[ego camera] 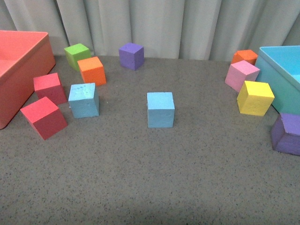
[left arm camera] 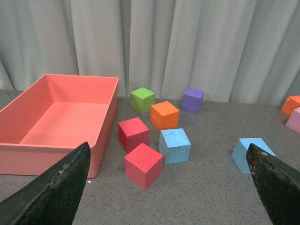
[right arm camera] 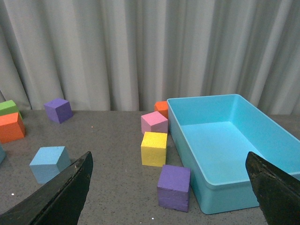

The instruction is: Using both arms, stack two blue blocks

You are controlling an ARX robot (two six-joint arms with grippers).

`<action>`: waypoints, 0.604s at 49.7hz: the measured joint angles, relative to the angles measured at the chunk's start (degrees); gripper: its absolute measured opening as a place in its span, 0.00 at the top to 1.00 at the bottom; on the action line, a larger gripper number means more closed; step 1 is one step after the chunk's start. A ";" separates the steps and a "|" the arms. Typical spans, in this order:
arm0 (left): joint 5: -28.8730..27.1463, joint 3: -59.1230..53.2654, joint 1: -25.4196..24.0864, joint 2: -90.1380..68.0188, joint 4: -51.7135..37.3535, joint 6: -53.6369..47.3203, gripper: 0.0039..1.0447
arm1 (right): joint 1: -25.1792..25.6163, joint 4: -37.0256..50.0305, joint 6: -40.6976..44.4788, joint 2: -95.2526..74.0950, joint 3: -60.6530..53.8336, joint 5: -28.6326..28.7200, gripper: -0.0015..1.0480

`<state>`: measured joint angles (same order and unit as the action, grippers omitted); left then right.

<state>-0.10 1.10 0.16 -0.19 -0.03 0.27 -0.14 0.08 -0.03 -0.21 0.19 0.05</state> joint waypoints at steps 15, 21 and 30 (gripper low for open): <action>-4.35 4.94 2.58 -23.10 -0.92 3.72 0.06 | 0.00 0.00 0.00 0.00 0.00 0.00 0.09; -5.07 9.79 5.31 -38.84 -8.94 5.38 0.06 | 0.00 0.00 0.00 0.00 0.00 0.00 0.09; -5.29 24.72 10.40 -71.28 -14.99 6.91 0.06 | 0.00 0.00 0.02 0.00 -0.02 0.00 0.09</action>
<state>-5.39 25.82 10.57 -71.46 -15.03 7.18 -0.14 0.08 -0.01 -0.21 0.16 0.05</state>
